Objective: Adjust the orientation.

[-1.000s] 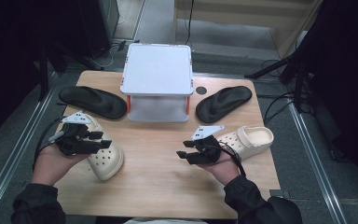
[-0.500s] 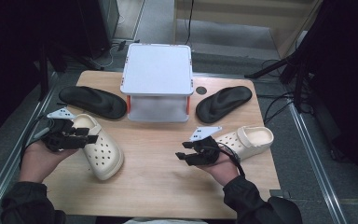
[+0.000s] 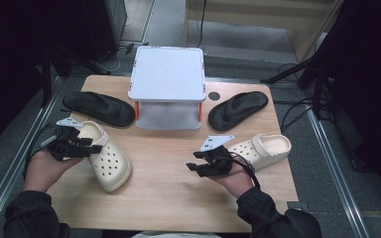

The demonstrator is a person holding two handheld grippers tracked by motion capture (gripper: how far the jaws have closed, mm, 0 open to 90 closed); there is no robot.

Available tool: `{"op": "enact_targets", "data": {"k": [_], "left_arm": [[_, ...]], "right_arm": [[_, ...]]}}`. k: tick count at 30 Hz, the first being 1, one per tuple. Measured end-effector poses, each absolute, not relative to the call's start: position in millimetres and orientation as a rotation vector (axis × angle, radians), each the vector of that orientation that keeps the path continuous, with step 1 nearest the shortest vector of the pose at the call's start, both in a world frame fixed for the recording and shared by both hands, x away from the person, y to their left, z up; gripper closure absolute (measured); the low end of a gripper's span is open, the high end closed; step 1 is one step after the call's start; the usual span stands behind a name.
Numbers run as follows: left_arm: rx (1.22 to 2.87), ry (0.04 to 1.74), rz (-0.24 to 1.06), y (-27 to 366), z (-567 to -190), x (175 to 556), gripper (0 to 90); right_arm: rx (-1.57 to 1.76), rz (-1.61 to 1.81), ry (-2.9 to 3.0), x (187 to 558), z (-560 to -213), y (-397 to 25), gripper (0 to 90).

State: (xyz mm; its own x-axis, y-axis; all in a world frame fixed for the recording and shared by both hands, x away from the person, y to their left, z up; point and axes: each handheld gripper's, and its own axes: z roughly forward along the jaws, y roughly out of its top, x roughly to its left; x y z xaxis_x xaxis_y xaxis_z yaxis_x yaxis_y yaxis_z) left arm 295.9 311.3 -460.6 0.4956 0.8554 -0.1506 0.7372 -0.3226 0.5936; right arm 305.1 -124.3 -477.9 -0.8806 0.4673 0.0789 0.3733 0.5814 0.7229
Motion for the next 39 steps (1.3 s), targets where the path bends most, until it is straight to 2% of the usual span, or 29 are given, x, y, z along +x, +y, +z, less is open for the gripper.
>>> {"op": "enact_targets", "data": {"k": [4, 14, 18, 23, 32, 39], "left_arm": [[2.15, 1.28, 0.231, 306.9, -462.6, 297.7, 53.8], [2.141, 1.275, 0.193, 308.4, -464.8, 299.9, 58.1], [2.153, 1.251, 0.145, 304.9, -463.7, 300.9, 72.1], [2.144, 1.279, 0.087, 302.0, -460.0, 302.1, 74.8], [2.096, 1.283, 0.125, 299.7, -440.5, 294.5, 78.6], [2.051, 1.27, 0.087, 292.7, -427.8, 289.7, 78.5]], "right_arm": [[0.712, 1.18, 2.69, 304.9, -478.5, -123.5, 51.1], [0.707, 1.163, 2.695, 303.6, -479.4, -121.3, 50.5], [0.7, 1.16, 2.695, 303.6, -479.7, -120.8, 50.3], [0.706, 1.163, 2.69, 303.7, -478.8, -122.0, 50.3], [0.712, 1.192, 2.675, 303.8, -476.9, -123.9, 50.5], [0.715, 1.196, 2.677, 302.7, -476.7, -123.3, 50.5]]}}
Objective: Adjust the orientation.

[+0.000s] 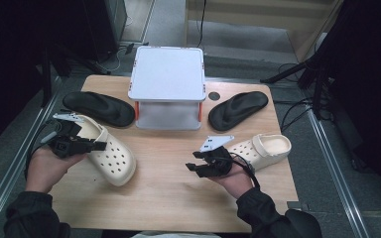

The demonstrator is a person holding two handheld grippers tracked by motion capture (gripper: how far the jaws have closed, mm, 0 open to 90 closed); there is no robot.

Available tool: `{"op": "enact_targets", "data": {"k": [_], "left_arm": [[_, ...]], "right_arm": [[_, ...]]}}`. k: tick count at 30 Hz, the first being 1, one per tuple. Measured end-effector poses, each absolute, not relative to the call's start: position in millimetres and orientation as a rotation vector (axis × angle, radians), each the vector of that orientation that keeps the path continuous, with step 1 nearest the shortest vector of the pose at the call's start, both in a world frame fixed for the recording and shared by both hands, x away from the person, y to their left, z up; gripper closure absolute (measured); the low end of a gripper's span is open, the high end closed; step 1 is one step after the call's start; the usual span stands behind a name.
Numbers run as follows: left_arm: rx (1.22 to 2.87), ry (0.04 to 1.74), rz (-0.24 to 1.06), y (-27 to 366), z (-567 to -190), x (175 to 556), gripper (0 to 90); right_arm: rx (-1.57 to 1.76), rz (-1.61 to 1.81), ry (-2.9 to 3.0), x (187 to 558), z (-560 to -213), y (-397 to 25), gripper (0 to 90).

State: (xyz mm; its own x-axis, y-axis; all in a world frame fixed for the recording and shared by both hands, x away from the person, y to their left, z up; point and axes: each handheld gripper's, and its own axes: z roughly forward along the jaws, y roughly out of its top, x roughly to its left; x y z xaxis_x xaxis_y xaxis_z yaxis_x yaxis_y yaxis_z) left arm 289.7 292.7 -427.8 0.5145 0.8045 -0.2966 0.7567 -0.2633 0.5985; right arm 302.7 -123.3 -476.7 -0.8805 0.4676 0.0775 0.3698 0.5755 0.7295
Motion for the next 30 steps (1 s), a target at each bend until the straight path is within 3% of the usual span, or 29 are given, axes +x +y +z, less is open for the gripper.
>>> {"op": "enact_targets", "data": {"k": [14, 30], "left_arm": [[2.056, 1.165, 0.024, 226.8, -409.8, 284.9, 78.4], [2.097, 1.095, -0.055, 158.2, -428.8, 290.1, 78.1]], "right_arm": [[0.714, 1.26, 2.635, 292.8, -469.4, -128.3, 50.5], [0.743, 1.318, 2.574, 278.8, -463.2, -135.4, 50.8]]}}
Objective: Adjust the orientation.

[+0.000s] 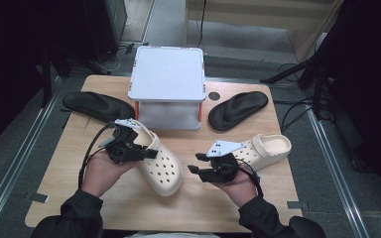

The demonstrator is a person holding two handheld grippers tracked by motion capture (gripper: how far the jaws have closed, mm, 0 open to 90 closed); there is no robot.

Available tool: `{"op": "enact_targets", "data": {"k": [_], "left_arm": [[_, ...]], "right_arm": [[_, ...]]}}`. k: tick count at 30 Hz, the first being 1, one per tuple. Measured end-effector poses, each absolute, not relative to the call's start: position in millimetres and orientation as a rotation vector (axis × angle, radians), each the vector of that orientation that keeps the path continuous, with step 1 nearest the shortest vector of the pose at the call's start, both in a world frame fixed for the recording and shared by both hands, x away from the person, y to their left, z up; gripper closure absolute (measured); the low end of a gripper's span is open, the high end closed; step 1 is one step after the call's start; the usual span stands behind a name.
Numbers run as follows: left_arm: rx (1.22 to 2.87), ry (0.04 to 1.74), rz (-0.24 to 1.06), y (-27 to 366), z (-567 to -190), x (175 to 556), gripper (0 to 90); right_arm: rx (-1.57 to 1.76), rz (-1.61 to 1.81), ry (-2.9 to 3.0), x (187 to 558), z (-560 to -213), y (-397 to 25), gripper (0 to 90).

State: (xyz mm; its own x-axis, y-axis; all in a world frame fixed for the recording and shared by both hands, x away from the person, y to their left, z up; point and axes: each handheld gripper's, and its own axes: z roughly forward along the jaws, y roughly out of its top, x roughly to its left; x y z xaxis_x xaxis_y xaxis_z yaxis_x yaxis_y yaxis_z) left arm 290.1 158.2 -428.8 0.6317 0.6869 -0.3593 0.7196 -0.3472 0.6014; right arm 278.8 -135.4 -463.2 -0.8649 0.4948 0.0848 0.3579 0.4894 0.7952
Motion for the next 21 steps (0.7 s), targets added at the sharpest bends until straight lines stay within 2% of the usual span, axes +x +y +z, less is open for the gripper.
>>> {"op": "enact_targets", "data": {"k": [8, 17, 21], "left_arm": [[2.144, 1.101, -0.129, 144.3, -454.8, 297.7, 77.4], [2.153, 1.123, -0.13, 143.8, -464.7, 305.7, 74.8], [2.174, 1.084, -0.097, 145.1, -463.2, 305.4, 70.8]], "right_arm": [[0.778, 1.299, 2.57, 278.2, -468.7, -138.8, 51.1], [0.782, 1.289, 2.578, 272.7, -470.6, -136.7, 51.1], [0.803, 1.297, 2.582, 270.4, -471.7, -133.4, 51.0]]}}
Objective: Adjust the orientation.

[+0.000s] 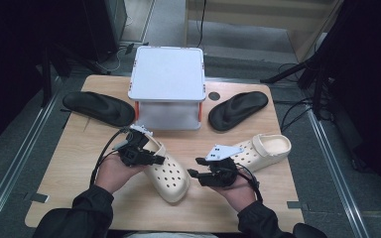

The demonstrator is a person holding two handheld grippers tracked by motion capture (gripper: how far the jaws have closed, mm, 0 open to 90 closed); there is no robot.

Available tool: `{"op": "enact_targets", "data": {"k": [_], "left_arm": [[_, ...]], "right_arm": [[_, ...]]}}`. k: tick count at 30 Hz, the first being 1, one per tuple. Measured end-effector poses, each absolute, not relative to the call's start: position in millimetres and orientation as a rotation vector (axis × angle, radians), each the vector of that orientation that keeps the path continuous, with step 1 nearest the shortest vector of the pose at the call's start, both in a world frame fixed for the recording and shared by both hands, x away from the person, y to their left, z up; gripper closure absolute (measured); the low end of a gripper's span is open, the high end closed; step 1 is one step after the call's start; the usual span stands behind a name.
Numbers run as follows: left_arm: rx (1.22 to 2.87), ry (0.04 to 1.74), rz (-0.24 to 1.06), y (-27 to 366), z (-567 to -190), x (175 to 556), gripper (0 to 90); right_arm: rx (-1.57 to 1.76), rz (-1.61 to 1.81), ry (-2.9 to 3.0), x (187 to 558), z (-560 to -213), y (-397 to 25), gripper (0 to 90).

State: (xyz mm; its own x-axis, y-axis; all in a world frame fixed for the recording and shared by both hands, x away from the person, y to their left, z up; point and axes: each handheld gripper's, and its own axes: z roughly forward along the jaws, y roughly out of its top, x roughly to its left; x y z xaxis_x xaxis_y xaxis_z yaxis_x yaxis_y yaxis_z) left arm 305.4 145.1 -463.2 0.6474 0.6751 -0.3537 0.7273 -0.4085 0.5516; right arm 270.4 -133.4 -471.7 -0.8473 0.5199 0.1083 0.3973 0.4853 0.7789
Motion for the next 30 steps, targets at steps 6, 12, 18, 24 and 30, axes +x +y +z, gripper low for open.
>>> {"op": "enact_targets", "data": {"k": [6, 12, 18, 24, 30], "left_arm": [[2.158, 1.063, -0.077, 152.8, -453.7, 304.5, 55.0], [2.153, 1.056, -0.042, 165.7, -438.5, 302.0, 52.1], [2.144, 1.082, -0.024, 187.7, -433.5, 305.3, 63.3], [2.177, 1.107, -0.039, 205.9, -446.2, 314.8, 82.9], [2.22, 1.07, 0.006, 212.2, -459.4, 329.3, 90.0]], "right_arm": [[0.802, 1.325, 2.572, 264.7, -467.8, -130.5, 50.1], [0.811, 1.319, 2.583, 259.9, -467.2, -125.2, 50.2], [0.813, 1.332, 2.598, 252.4, -467.6, -117.8, 52.4], [0.815, 1.351, 2.592, 238.5, -469.1, -111.3, 59.6], [0.777, 1.351, 2.649, 231.3, -476.6, -99.2, 80.2]]}}
